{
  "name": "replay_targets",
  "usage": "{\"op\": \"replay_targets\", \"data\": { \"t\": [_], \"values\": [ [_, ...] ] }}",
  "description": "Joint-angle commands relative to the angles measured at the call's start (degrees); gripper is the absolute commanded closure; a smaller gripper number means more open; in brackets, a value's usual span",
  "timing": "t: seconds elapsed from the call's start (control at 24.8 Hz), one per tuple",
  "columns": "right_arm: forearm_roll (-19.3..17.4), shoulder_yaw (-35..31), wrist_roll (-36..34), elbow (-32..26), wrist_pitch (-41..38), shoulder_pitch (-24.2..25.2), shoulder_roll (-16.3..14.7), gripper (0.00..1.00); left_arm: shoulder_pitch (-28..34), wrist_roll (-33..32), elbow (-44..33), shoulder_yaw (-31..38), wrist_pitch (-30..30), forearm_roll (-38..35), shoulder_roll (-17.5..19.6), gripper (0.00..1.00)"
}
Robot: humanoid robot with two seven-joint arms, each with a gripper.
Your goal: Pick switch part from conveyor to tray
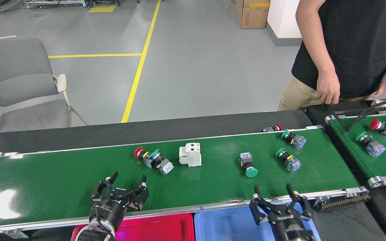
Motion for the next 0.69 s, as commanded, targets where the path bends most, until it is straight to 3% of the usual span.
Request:
{"op": "replay_targets", "data": {
  "t": [0.0, 0.2, 0.24, 0.32, 0.4, 0.53, 0.65],
  "values": [
    [0.03, 2.74, 0.85, 3.32, 2.4, -3.52, 0.38, 0.01, -1.1, 0.1, -0.46, -1.15, 0.15, -0.17, -0.39, 0.0],
    [-0.15, 5.64, 0.93, 12.98, 5.21, -10.64, 3.98, 0.02, -4.7, -0.16, 3.32, -1.5, 0.15, -0.17, -1.18, 0.0],
    [-0.15, 5.73, 0.85, 14.57, 5.74, -11.61, 4.33, 0.09, -5.67, -0.16, 4.46, -1.5, 0.15, -0.17, -1.18, 0.0],
    [-0.15, 6.52, 1.02, 16.15, 5.65, -12.92, 3.98, 0.46, -7.6, -0.16, 6.66, -1.5, 0.15, -0.17, -1.18, 0.0],
    [-0.15, 7.58, 1.29, 16.68, 5.21, -13.54, 3.54, 0.72, -8.31, -0.16, 7.71, -1.32, 0.15, -0.17, -1.18, 0.0],
    [-0.59, 7.75, 1.99, 16.85, 4.42, -13.98, 2.93, 0.86, -8.31, -0.16, 7.8, -1.41, 0.06, -0.17, -1.18, 0.0],
    [-0.68, 7.66, 2.08, 16.59, 1.52, -14.15, 2.93, 0.92, -8.31, -0.16, 8.33, -1.32, 0.06, -0.08, -1.18, 0.0]
  ]
}}
